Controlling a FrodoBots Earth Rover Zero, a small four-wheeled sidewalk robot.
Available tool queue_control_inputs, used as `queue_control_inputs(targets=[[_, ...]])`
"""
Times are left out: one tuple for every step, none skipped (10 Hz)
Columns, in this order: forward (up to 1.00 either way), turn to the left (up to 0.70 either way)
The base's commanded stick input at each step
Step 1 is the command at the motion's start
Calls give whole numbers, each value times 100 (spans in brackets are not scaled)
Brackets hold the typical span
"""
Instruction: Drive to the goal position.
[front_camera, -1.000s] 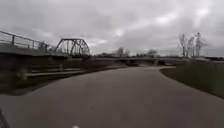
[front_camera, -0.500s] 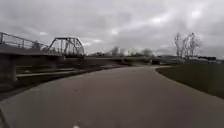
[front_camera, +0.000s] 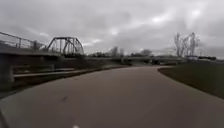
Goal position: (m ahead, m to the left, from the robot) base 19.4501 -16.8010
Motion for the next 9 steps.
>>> queue_control_inputs(targets=[[100, -11], [100, -40], [100, -15], [100, 0], [100, 0], [100, 0], [100, 0], [100, 3], [100, 2]])
